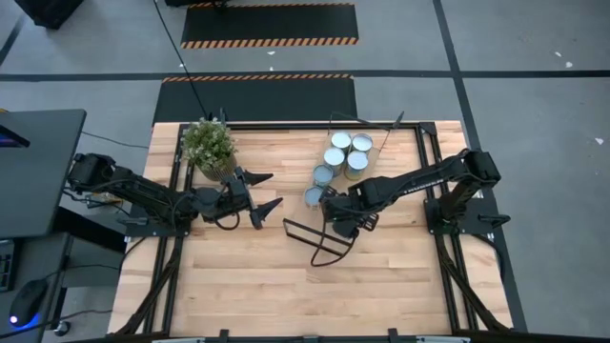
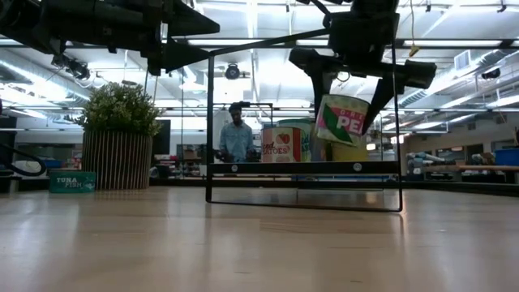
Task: Pick and place cans onto a shelf
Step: Put the canned green peas on the shelf
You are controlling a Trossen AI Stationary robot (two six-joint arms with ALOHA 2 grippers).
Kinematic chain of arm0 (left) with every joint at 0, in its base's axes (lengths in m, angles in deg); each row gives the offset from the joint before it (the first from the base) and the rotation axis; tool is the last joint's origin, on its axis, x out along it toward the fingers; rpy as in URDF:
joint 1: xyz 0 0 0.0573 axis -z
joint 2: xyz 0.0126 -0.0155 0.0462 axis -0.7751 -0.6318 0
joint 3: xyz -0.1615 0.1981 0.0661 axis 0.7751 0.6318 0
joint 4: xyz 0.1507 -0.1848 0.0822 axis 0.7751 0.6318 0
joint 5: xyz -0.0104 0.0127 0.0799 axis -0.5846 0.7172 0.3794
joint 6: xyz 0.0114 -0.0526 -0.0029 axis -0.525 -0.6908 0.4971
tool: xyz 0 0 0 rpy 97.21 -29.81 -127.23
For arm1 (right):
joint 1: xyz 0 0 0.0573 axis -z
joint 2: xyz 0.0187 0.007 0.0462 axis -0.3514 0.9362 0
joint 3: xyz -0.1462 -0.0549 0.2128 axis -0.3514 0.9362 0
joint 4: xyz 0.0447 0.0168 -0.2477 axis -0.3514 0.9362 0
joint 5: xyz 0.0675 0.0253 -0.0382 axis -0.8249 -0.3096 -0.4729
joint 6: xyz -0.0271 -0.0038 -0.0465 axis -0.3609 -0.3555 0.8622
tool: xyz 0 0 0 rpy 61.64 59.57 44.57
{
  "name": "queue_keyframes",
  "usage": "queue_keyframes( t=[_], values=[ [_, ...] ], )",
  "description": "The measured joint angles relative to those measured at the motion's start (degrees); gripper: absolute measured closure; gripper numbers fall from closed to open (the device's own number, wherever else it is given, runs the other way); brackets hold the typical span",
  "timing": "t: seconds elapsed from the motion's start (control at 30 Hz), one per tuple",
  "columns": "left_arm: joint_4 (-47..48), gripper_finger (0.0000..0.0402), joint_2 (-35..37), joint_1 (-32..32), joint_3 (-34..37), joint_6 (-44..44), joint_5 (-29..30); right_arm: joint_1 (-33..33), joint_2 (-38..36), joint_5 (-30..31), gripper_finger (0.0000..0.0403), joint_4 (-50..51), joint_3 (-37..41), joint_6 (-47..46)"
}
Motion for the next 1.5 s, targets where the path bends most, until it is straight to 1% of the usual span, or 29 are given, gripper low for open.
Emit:
queue_keyframes(
  t=[0.1, 0.23, 0.33, 0.47, 0.53, 0.7, 0.83, 0.9, 1.1, 1.27, 1.37, 1.5],
  values=[
    [0.3, 0.0014, 0.0, 0.0, 0.0, 0.0, 0.0, 0.6, -1.1, 0.4, 0.0107, 1.6, 0.0, -1.2],
    [0.6, 0.0014, 0.0, 0.0, 0.0, 0.0, 0.0, 1.6, -4.6, 3.6, 0.0107, 6.4, 0.0, -2.5],
    [0.6, 0.0014, 0.0, 0.0, 0.0, 0.0, 0.0, 2.0, -6.4, 4.4, 0.0107, 8.4, 0.3, -2.4],
    [-0.2, 0.0014, 0.0, -0.1, 0.0, 0.0, 0.0, 2.4, -6.7, 1.4, 0.0107, 6.5, 2.5, -1.0],
    [-0.1, 0.0014, 0.0, -0.1, 0.0, 0.0, 0.0, 2.7, -6.7, 0.0, 0.0107, 3.7, 3.8, -0.9],
    [0.2, 0.0014, 0.0, -0.1, 0.0, 0.0, 0.0, 2.7, -6.7, -0.2, 0.0107, -1.8, 7.8, 0.9],
    [0.6, 0.0014, 0.0, -0.1, 0.0, 0.0, 0.0, 2.7, -6.7, -0.3, 0.0107, -2.1, 11.3, -0.2],
    [0.6, 0.0014, 0.0, -0.1, 0.0, 0.0, 0.0, 2.7, -6.8, -0.3, 0.0107, -4.0, 12.6, -1.0],
    [0.7, 0.0014, 0.0, -0.1, 0.0, -0.1, 0.0, 2.3, -6.9, -0.1, 0.0106, -9.2, 14.2, 0.0],
    [1.1, 0.0014, 0.0, -0.1, 0.0, -0.9, 0.0, 3.1, -6.9, 0.0, 0.0085, -9.5, 14.2, -4.3],
    [1.0, 0.0014, 0.0, -0.1, 0.0, -1.0, 0.0, 3.4, -6.7, -0.4, 0.0059, -9.1, 14.3, -7.1],
    [1.1, 0.0014, 0.0, -0.1, 0.0, -1.0, 0.0, 3.2, -6.7, 0.3, 0.0025, -9.7, 14.3, -7.5]
  ],
)
